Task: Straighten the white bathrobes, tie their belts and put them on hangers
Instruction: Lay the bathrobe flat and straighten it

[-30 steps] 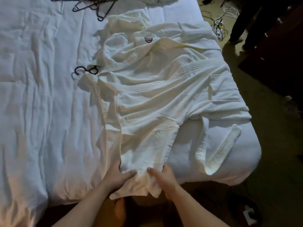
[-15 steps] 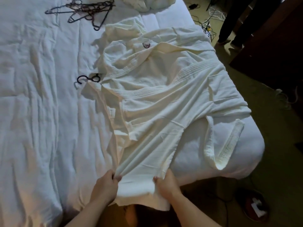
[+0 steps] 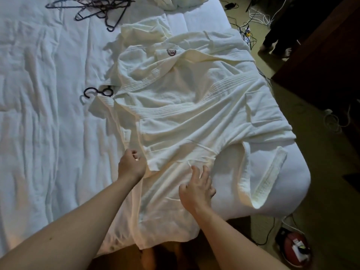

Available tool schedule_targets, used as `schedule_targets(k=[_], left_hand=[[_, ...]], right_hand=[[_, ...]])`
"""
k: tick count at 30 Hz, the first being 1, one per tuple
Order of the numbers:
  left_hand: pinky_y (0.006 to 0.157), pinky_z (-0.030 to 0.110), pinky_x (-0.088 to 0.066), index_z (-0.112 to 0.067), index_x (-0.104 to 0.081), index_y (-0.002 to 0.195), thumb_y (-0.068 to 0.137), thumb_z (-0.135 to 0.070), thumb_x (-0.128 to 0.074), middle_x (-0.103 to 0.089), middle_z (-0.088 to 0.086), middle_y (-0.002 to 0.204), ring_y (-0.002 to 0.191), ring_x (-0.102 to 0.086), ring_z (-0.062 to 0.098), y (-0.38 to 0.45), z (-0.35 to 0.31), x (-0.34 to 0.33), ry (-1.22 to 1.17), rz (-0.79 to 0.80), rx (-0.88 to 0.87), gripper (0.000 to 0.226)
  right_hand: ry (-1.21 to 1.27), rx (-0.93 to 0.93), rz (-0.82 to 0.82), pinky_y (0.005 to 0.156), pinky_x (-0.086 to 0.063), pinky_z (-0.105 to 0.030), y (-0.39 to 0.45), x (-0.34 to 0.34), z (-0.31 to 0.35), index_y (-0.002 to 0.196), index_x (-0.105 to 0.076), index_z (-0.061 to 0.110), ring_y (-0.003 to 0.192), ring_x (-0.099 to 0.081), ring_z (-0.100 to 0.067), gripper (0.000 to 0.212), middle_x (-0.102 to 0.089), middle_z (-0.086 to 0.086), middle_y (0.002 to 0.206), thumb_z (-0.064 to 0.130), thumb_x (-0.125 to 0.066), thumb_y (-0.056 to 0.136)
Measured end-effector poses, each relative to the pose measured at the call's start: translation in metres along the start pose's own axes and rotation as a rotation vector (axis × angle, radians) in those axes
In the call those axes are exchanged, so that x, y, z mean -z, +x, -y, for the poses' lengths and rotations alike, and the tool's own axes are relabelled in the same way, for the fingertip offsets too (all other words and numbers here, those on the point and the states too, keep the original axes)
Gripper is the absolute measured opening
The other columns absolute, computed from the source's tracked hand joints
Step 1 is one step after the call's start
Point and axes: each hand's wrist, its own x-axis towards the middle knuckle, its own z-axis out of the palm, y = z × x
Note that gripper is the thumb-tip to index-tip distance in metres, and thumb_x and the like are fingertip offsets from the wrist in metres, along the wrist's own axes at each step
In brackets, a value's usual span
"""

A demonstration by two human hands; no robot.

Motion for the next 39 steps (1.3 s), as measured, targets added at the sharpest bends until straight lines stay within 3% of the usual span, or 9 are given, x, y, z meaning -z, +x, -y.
schedule_targets(k=[5, 8, 12, 15, 20, 26, 30, 34, 39], left_hand=[[0.102, 0.038, -0.045, -0.011, -0.042, 0.144, 0.091, -0.047, -0.065, -0.054, 0.007, 0.140, 0.122, -0.055, 0.030, 0.050, -0.035, -0.018, -0.150, 0.063, 0.141, 0.069], [0.097, 0.043, -0.052, -0.009, -0.056, 0.129, 0.088, -0.051, -0.069, -0.062, 0.010, 0.125, 0.109, -0.061, 0.032, 0.074, -0.041, -0.025, -0.201, 0.075, 0.213, 0.060], [0.092, 0.042, -0.052, -0.006, -0.068, 0.118, 0.097, -0.043, -0.058, -0.068, 0.016, 0.118, 0.108, -0.063, 0.039, 0.094, -0.044, -0.001, -0.132, -0.186, 0.161, 0.043], [0.091, 0.042, -0.047, -0.004, -0.066, 0.122, 0.101, -0.038, -0.053, -0.066, 0.022, 0.121, 0.113, -0.060, 0.042, 0.109, -0.039, 0.015, -0.014, -0.341, 0.196, 0.042], [0.082, 0.038, -0.045, -0.002, -0.062, 0.121, 0.095, -0.026, -0.053, -0.065, 0.023, 0.121, 0.111, -0.061, 0.042, 0.118, -0.033, -0.012, 0.160, -0.183, 0.377, 0.035], [0.084, 0.041, -0.055, -0.006, -0.069, 0.107, 0.076, -0.062, -0.058, -0.069, 0.011, 0.102, 0.093, -0.067, 0.032, 0.168, -0.059, 0.016, -0.298, -0.131, 0.356, 0.065], [0.057, 0.027, -0.054, -0.001, -0.065, 0.115, 0.079, -0.032, -0.084, -0.070, 0.004, 0.104, 0.066, -0.069, 0.016, 0.206, -0.065, 0.023, -0.461, 0.047, 0.283, 0.051], [0.069, 0.036, -0.046, -0.008, -0.064, 0.084, 0.088, -0.039, -0.071, -0.068, 0.009, 0.087, 0.085, -0.067, 0.034, 0.233, -0.077, 0.050, -0.217, -0.285, 0.085, 0.031], [0.085, 0.031, -0.039, -0.006, -0.062, 0.118, 0.097, -0.040, -0.058, -0.066, 0.014, 0.122, 0.113, -0.060, 0.034, 0.255, -0.075, 0.048, -0.149, -0.407, 0.140, 0.040]], right_hand=[[-0.053, 0.212, -0.041, 0.117, -0.014, -0.050, 0.041, 0.006, 0.018, 0.150, -0.029, 0.032, 0.153, -0.005, -0.020, 0.066, 0.000, 0.001, 0.167, 0.030, -0.053, 0.089], [-0.056, 0.335, -0.017, 0.118, -0.013, -0.050, 0.067, 0.016, 0.031, 0.149, -0.032, 0.033, 0.154, -0.002, -0.016, 0.062, 0.000, 0.004, 0.169, 0.031, -0.054, 0.091], [-0.049, 0.420, -0.004, 0.120, -0.010, -0.050, 0.099, 0.025, 0.046, 0.147, -0.035, 0.033, 0.156, 0.000, -0.016, 0.057, -0.002, 0.005, 0.170, 0.029, -0.050, 0.092], [-0.115, 0.441, 0.061, 0.123, -0.005, -0.051, 0.123, 0.028, 0.057, 0.156, -0.023, 0.033, 0.156, 0.007, -0.017, 0.063, 0.003, 0.005, 0.170, 0.036, -0.043, 0.096], [-0.299, 0.431, 0.250, 0.122, 0.004, -0.058, 0.149, 0.013, 0.043, 0.161, -0.003, 0.030, 0.155, 0.019, -0.025, 0.073, 0.017, 0.000, 0.169, 0.046, -0.036, 0.098], [-0.364, 0.457, 0.186, 0.117, 0.022, -0.055, 0.153, -0.011, 0.030, 0.160, 0.015, 0.029, 0.143, 0.044, -0.019, 0.084, 0.039, 0.001, 0.160, 0.058, -0.029, 0.094], [-0.274, 0.408, 0.090, 0.118, 0.018, -0.057, 0.146, -0.022, 0.039, 0.163, -0.005, 0.028, 0.150, 0.032, -0.022, 0.086, 0.023, 0.000, 0.167, 0.068, -0.021, 0.088], [-0.244, 0.472, -0.051, 0.117, -0.005, -0.061, 0.128, -0.037, 0.048, 0.156, -0.035, 0.027, 0.156, -0.007, -0.033, 0.079, -0.010, -0.008, 0.170, 0.062, -0.046, 0.086], [-0.389, 0.449, -0.084, 0.112, -0.011, -0.067, 0.117, -0.067, 0.045, 0.159, -0.031, 0.022, 0.155, -0.011, -0.038, 0.083, -0.012, -0.012, 0.169, 0.064, -0.046, 0.089]])
